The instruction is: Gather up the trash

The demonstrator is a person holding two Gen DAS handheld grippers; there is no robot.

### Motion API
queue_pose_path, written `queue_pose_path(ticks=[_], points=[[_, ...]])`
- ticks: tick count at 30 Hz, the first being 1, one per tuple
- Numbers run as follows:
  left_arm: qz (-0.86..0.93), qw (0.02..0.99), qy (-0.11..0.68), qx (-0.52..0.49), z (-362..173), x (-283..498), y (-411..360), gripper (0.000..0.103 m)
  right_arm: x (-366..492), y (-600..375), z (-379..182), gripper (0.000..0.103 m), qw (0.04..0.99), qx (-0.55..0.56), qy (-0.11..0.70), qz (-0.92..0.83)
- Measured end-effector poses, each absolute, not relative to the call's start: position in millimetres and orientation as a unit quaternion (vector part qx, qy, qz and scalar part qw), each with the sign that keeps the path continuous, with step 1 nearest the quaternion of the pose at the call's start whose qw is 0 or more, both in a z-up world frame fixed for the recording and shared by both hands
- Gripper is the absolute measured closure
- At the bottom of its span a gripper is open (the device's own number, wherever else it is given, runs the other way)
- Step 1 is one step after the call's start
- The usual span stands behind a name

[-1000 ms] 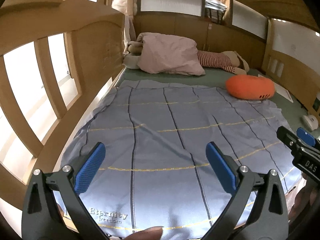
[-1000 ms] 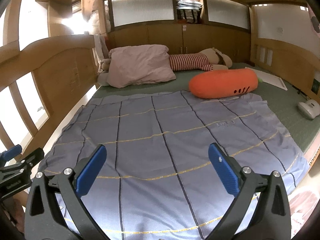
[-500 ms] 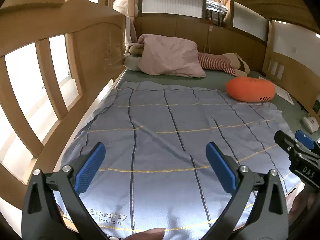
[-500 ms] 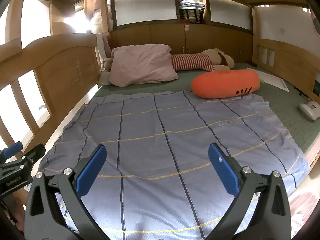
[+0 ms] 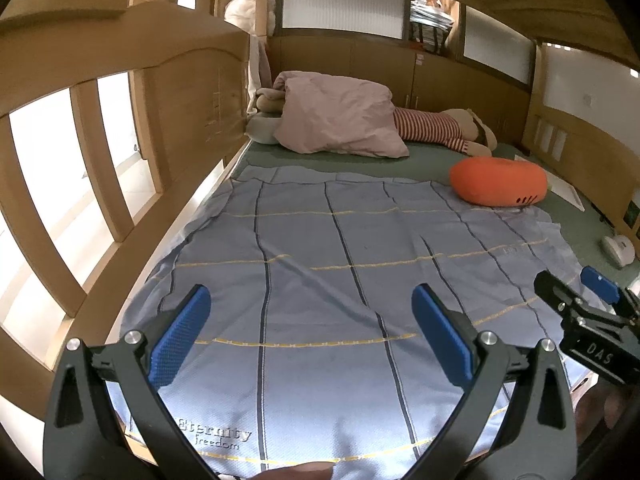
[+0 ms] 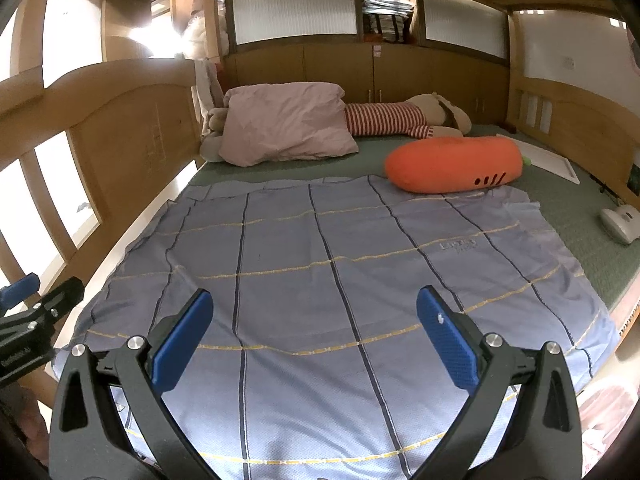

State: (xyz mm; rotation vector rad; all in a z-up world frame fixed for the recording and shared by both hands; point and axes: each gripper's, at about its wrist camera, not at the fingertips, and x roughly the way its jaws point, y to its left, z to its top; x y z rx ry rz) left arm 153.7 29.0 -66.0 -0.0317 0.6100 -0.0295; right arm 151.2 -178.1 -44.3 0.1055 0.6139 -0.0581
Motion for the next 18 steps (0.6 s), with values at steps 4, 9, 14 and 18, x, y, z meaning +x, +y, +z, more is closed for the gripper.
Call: queue_pose_path(ticks=[4, 9, 14, 18], points=[[-0.016, 0.955, 0.297, -0.014, -64.6, 151.4, 27.3, 0.003, 151.5, -177.1, -46.0, 0.004, 0.952, 0.050, 0.302, -0.030], [-0.018, 0.956, 0.293, -0.011, -63.3, 149.2, 25.7, 0.003, 153.2, -176.5, -47.6, 0.004, 0.950, 0.044, 0.308, -0.026], [-0.019, 0.955, 0.295, -0.013, -63.0, 150.3, 27.7, 0.003, 154.3, -176.8, -49.8, 0.004, 0.949, 0.043, 0.310, -0.027], [-0.018, 0.955, 0.295, -0.013, -62.6, 150.3, 27.9, 0.003, 155.6, -177.0, -51.5, 0.004, 0.949, 0.040, 0.312, -0.028]])
